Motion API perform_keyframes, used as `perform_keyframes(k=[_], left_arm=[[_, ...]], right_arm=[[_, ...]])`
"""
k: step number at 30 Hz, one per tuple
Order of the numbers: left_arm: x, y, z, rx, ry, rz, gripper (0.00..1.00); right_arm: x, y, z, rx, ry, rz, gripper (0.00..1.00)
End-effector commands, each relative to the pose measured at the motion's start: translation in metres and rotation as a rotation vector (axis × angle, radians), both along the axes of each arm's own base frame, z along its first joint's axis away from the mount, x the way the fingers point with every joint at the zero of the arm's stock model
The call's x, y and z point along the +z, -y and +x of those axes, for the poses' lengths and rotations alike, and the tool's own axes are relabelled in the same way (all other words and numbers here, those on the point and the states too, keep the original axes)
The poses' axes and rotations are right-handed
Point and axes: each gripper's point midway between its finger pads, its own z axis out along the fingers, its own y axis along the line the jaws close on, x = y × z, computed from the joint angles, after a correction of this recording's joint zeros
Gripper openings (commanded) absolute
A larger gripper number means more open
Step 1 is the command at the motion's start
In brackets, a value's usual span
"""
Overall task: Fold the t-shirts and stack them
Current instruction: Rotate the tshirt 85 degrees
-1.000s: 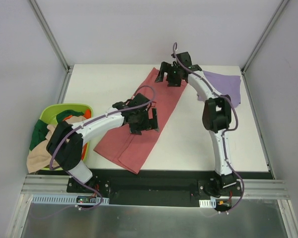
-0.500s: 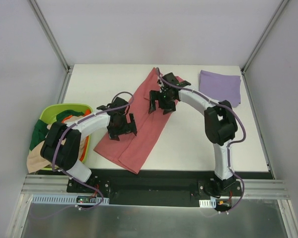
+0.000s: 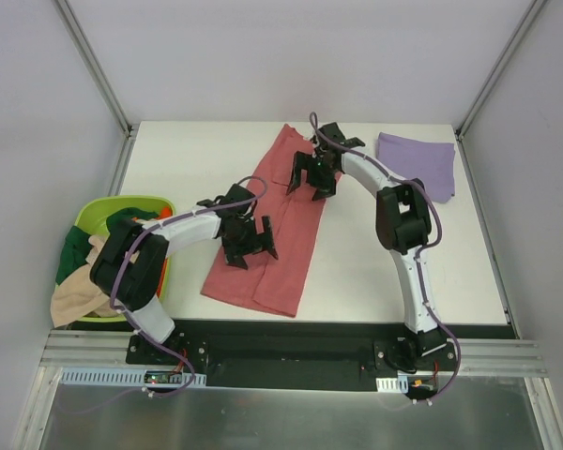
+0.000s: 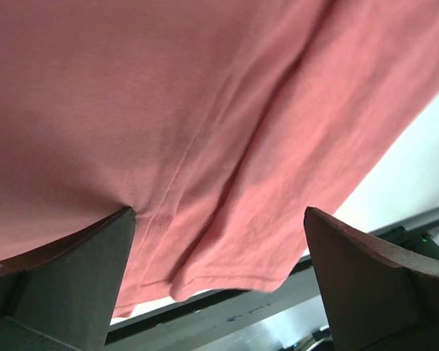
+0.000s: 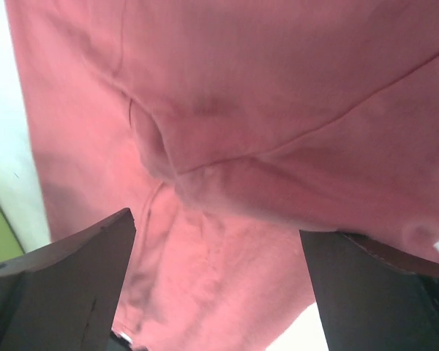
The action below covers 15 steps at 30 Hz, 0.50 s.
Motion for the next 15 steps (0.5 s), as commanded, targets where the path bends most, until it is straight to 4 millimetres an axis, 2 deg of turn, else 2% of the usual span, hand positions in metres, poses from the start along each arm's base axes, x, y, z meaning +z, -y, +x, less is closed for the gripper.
perform_keyframes(k=[1, 2, 4, 7, 9, 11, 13, 14, 15], left_arm=[[0.008, 0.051, 0.007, -0.071, -0.013, -0.115, 0.99], [0.011, 0.060, 0.008, -0.086, -0.012, -0.128, 0.99], [0.023, 0.076, 0.012, -0.107, 0.002, -0.160, 0.99], [0.043, 0.086, 0.018, -0.123, 0.048, -0.199, 0.99], [0.057, 0.084, 0.019, -0.133, 0.094, -0.210, 0.99], [0.072, 0.078, 0.016, -0.145, 0.152, -0.218, 0.99], [0.082, 0.067, 0.010, -0.144, 0.203, -0.210, 0.99], [0.082, 0.059, 0.005, -0.138, 0.218, -0.197, 0.99], [0.085, 0.050, 0.002, -0.129, 0.235, -0.192, 0.99]], right_arm=[[-0.029, 0.034, 0.042, -0.080, -0.019, -0.041, 0.96], [-0.028, 0.039, 0.051, -0.095, -0.015, -0.037, 0.96], [-0.014, 0.045, 0.064, -0.101, 0.010, -0.013, 0.96], [0.025, 0.047, 0.064, -0.034, 0.094, -0.002, 0.96], [0.056, 0.044, 0.054, 0.045, 0.178, 0.021, 0.96], [0.076, 0.046, 0.033, 0.134, 0.274, 0.016, 0.96], [0.100, 0.048, 0.015, 0.204, 0.419, -0.007, 0.96], [0.122, 0.050, 0.003, 0.236, 0.504, -0.001, 0.96], [0.127, 0.051, -0.011, 0.270, 0.534, 0.009, 0.96]])
